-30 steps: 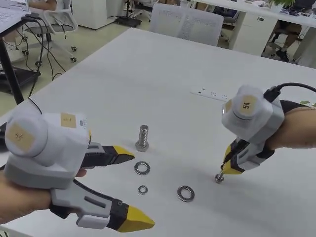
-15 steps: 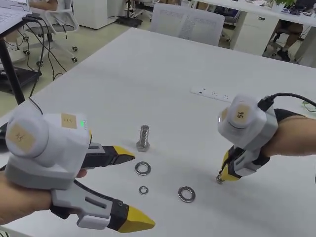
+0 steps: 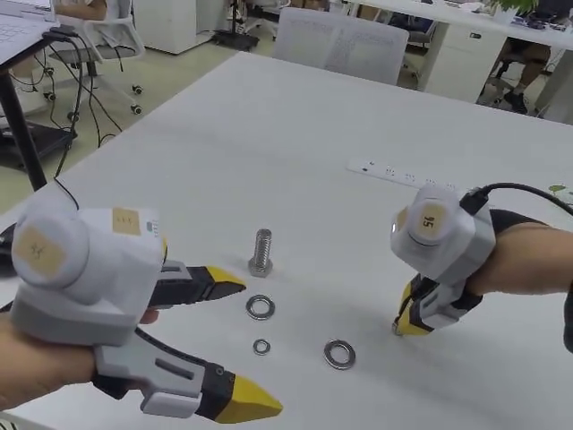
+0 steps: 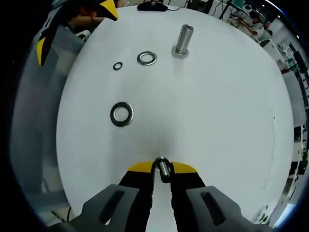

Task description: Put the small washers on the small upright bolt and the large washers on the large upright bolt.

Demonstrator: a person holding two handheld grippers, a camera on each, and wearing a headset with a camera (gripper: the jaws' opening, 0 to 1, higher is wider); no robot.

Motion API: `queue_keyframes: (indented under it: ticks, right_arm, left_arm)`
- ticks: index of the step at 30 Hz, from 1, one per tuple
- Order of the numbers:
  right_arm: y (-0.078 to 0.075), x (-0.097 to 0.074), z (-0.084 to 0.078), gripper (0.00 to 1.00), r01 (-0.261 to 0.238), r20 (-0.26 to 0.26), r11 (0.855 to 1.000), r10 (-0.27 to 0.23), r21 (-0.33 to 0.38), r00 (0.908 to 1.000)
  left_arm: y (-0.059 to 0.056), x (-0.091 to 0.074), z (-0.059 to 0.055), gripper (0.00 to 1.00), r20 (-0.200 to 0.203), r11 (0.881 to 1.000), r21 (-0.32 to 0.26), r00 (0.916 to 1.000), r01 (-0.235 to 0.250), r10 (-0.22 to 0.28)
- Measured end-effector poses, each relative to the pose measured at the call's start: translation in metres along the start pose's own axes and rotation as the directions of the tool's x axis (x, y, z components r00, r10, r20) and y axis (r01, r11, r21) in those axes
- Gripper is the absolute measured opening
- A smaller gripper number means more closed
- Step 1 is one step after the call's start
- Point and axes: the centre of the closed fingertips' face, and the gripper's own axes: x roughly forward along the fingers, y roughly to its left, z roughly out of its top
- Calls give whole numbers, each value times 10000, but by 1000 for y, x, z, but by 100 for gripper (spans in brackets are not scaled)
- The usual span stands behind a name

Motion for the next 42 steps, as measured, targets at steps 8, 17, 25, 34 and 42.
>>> queue_keyframes:
  ticks: [8,17,25,34,42]
  right_arm:
    - [1,1,2,14,-3,38,10000,3,43,10000]
    - [0,0,6,19,63,146,9999,-65,125,9999]
    - [0,-10,10,23,178,470,9995,-190,250,9987]
    - [1,-23,23,24,300,784,9995,-310,137,9964]
    - [5,-37,36,24,471,973,9987,-449,-201,9942]
  left_arm:
    - [0,-1,1,77,48,10000,6,10000,-15,15]
    - [0,-2,0,77,69,10000,-8,10000,-25,25]
    - [1,-3,3,77,288,9999,-165,9996,3,2]
    - [0,-4,7,77,513,9996,-265,9987,31,-17]
    - [1,-4,11,77,653,9996,-268,9979,42,-25]
